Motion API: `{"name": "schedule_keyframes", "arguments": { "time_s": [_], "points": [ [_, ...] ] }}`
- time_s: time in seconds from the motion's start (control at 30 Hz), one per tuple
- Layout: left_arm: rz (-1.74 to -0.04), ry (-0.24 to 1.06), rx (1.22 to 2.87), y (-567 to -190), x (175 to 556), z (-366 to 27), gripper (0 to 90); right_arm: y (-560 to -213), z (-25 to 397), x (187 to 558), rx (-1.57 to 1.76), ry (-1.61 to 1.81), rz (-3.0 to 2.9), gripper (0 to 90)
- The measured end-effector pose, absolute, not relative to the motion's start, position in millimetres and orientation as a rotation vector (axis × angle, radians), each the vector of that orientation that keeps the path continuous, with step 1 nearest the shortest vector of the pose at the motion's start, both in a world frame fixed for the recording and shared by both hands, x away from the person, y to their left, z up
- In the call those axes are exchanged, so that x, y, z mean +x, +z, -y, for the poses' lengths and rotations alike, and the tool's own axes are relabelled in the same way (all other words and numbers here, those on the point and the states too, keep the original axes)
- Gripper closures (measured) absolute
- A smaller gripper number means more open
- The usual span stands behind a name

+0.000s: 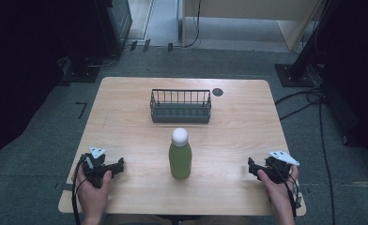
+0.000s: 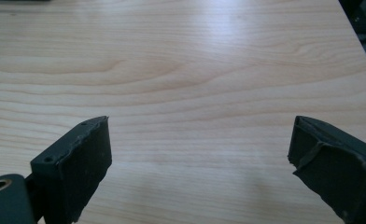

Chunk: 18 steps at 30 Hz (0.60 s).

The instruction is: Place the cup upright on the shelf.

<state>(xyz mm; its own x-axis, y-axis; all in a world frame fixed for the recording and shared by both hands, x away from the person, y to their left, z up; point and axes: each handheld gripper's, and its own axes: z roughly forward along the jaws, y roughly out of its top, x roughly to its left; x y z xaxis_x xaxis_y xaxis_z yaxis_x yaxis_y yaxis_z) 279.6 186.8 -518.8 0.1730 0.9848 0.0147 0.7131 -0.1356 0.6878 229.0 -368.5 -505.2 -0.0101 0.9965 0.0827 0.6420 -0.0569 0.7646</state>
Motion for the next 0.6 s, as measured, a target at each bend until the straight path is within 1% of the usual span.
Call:
{"name": "schedule_keyframes", "arguments": {
  "time_s": [0.6],
  "points": [
    [-1.596, 0.653, 1.914, -519, 280, -187, 0.0, -489, 321, 226, 1.636, 0.982, -1.802, 6.1]
  ]
}}
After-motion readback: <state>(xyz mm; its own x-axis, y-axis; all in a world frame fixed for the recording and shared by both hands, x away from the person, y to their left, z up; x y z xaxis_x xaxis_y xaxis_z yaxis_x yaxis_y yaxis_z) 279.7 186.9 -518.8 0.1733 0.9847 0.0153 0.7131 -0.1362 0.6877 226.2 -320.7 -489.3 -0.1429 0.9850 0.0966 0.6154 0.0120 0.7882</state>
